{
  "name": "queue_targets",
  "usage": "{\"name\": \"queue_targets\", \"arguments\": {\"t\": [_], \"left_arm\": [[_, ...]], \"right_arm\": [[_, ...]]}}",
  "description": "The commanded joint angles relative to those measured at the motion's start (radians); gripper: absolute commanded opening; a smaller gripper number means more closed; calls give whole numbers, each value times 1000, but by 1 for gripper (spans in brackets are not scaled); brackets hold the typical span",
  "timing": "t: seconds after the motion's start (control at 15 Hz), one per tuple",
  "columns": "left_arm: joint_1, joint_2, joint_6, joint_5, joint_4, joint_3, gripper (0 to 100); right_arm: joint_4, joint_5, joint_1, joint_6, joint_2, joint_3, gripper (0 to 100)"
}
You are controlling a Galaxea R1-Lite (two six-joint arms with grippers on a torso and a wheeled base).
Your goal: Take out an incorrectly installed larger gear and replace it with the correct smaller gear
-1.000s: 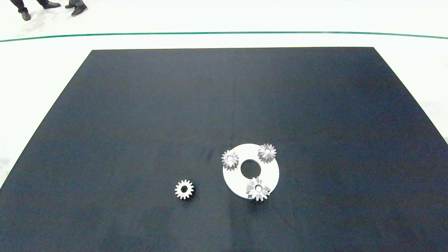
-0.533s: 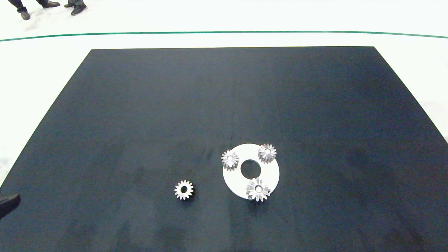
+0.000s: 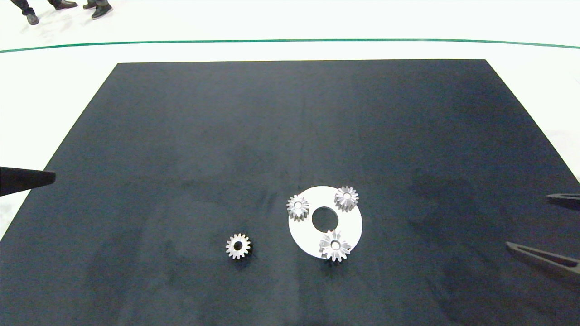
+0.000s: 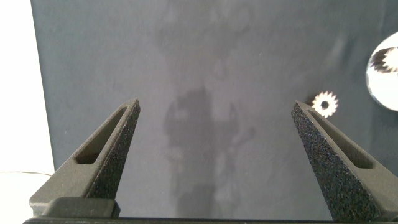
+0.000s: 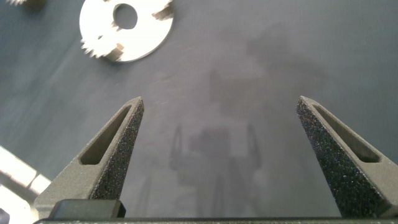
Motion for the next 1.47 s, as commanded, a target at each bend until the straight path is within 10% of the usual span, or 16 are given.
{"name": "queue_targets", "arguments": {"t": [0.07,0.47,0.87,1.07,1.47], "left_arm": [[-83,13,-62,2,28,-52,100],[-91,-5,-74,10,88,-78,100],[-91,-21,-71,11,88,-80,100],[-91,-27,-71,11,88,-80,100],[-93,-41,-63,20,98,-84,100]], "right_arm": [[-36,9,155,-6,216,-25,100],[-214,-61,357,-3,509,-39,100],[-319,-83,382,-2,581,-5,100],[-309,-141,381,-11,583,-39,100],[-139,-140,374,-46,653,-188,100]]}}
